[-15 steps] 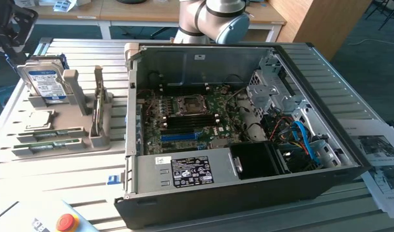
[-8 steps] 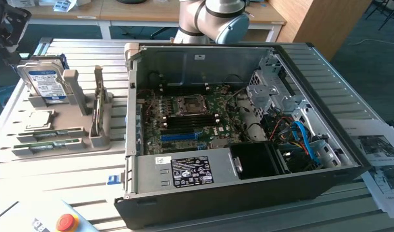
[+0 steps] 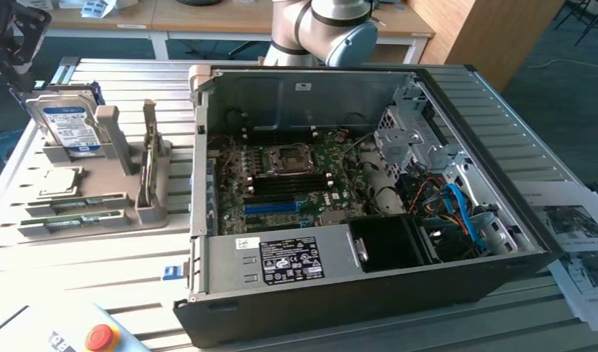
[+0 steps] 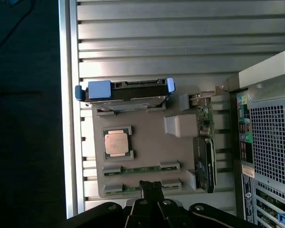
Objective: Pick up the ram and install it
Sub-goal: 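Reach for the ram, then pick up the ram and move it above insertion slot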
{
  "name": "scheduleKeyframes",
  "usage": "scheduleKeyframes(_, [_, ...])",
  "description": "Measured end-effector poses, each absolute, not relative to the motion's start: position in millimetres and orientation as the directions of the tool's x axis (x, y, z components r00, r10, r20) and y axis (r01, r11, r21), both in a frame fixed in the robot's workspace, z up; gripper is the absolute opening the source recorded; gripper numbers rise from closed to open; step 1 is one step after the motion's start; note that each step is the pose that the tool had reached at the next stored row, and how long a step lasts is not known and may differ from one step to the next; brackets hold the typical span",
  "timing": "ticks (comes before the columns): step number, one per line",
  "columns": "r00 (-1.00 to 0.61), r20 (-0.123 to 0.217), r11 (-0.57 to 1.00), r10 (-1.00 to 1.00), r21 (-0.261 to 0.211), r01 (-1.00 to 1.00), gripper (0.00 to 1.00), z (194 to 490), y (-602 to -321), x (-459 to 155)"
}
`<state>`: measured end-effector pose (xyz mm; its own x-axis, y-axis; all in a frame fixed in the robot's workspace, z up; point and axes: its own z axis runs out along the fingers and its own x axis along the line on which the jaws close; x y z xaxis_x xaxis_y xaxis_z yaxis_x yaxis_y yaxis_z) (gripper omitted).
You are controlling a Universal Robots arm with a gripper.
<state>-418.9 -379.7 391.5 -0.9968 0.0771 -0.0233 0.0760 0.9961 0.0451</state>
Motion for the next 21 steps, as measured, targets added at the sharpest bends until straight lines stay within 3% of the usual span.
scheduleKeyframes(21, [-0.999, -0.023, 0.998, 0.035, 0.045, 0.034, 0.10, 391.4, -378.7, -419.0])
